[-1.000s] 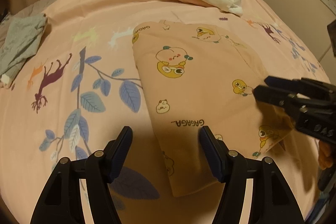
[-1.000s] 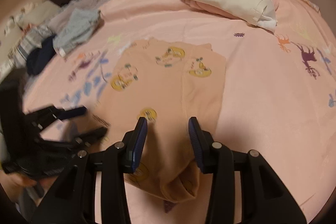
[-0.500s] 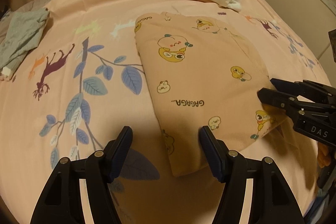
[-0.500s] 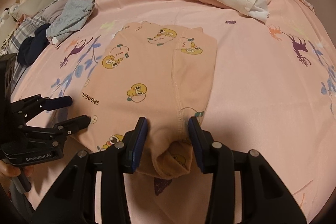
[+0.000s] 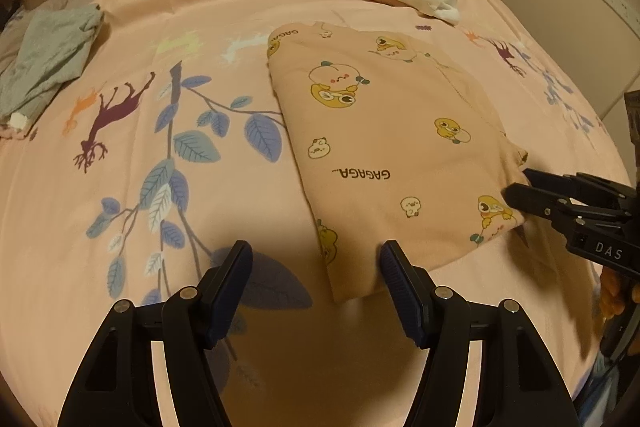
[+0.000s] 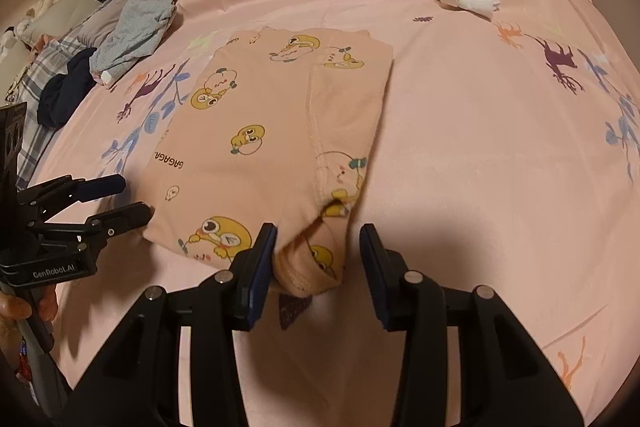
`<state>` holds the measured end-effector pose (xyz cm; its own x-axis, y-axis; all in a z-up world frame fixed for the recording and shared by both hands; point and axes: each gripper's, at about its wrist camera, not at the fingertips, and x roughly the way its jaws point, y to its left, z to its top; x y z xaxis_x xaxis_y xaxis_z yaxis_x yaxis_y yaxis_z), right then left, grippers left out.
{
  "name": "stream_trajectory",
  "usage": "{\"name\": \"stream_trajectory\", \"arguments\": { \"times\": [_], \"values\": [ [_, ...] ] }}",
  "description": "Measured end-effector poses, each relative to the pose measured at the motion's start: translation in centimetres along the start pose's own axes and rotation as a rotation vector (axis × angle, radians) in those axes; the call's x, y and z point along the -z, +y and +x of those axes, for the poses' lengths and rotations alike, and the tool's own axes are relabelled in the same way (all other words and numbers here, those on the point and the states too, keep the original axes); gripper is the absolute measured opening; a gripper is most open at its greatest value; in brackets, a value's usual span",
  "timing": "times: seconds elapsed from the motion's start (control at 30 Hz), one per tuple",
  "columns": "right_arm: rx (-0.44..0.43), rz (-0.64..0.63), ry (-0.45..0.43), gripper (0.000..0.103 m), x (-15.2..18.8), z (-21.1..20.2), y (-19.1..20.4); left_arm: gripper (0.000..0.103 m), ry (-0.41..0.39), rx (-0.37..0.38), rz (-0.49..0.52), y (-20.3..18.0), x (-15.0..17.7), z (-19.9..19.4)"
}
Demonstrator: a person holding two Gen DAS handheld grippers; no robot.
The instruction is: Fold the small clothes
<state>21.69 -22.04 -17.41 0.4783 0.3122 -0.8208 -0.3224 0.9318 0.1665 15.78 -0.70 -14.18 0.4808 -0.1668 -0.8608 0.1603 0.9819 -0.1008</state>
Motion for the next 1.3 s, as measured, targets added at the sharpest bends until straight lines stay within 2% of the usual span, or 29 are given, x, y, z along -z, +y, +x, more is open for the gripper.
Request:
{"name": "stream_trajectory", "arguments": {
  "times": [0.23, 0.53, 0.6, 0.9, 1.3],
  "values": [
    [-0.068, 0.062, 0.0, 0.053, 0.4, -0.7, -0.6, 0.066, 0.015, 0.03, -0.048, 0.8, -0.1, -0.2],
    [-0.311, 0.307, 0.018, 0.063, 0.1, 0.0, -3.5, 0.066, 0.023, 0.104, -0.128, 2.0, -0.9, 0.1],
    [-0.335, 0.34, 0.02, 0.063, 0.0, 0.3, -3.9, 0.066, 0.022, 0.125, -0.149, 2.3, -1.3, 0.2],
    [-0.396, 0.427, 0.028, 0.063, -0.9, 2.0, -4.7, 0.066, 0.017, 0.192, -0.194, 2.7, -3.1, 1.6],
    [-0.415, 0.427, 0.026, 0.062, -2.8, 3.5, -5.1, 0.066, 0.021, 0.246, -0.231, 3.1, -4.6, 3.3]
  ]
}}
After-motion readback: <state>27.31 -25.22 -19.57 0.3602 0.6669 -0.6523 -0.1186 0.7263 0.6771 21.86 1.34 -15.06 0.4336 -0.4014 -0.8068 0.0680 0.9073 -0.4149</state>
